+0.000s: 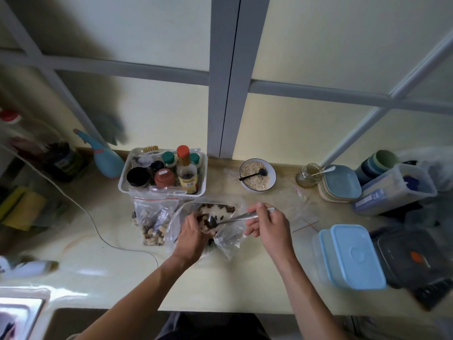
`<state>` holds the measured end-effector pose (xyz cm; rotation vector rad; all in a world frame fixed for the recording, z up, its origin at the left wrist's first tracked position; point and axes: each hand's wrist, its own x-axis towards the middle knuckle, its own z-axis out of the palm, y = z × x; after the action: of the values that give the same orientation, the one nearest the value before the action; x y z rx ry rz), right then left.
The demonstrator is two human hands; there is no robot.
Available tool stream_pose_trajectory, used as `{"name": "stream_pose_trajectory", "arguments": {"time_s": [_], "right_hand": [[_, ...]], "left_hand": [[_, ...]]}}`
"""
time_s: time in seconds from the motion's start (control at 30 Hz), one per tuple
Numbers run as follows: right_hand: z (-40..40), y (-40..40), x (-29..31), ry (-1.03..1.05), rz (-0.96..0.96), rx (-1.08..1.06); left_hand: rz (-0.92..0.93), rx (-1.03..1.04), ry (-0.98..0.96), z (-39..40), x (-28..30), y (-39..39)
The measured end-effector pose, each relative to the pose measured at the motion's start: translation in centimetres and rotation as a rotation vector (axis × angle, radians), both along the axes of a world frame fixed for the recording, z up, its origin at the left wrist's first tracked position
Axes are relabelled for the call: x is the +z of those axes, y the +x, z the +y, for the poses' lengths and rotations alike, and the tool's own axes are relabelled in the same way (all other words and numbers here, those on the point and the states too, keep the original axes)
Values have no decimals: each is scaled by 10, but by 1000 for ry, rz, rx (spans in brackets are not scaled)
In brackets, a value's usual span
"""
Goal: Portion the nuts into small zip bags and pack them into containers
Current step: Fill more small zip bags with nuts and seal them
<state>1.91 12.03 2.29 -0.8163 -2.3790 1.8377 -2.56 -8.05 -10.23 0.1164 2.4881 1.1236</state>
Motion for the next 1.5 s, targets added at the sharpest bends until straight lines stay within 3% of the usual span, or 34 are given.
{"name": "stream_pose_trajectory", "arguments": {"time_s": [0.27,0.5,0.67,1.1,1.3,1.5], "right_hand": [[10,11,7,69,59,511],[11,14,21,146,153,589],[14,12,20,195,76,719],[22,-4,26,48,305,352],[23,-11,13,240,319,164],[15,-17,-14,503,189,371]], "left_hand": [[0,150,108,1,7,8],[43,140,104,-1,7,13],[103,83,101,-1,8,15],[155,172,116,-6,17,6],[148,218,124,-10,16,3],[157,211,107,-14,15,1]]}}
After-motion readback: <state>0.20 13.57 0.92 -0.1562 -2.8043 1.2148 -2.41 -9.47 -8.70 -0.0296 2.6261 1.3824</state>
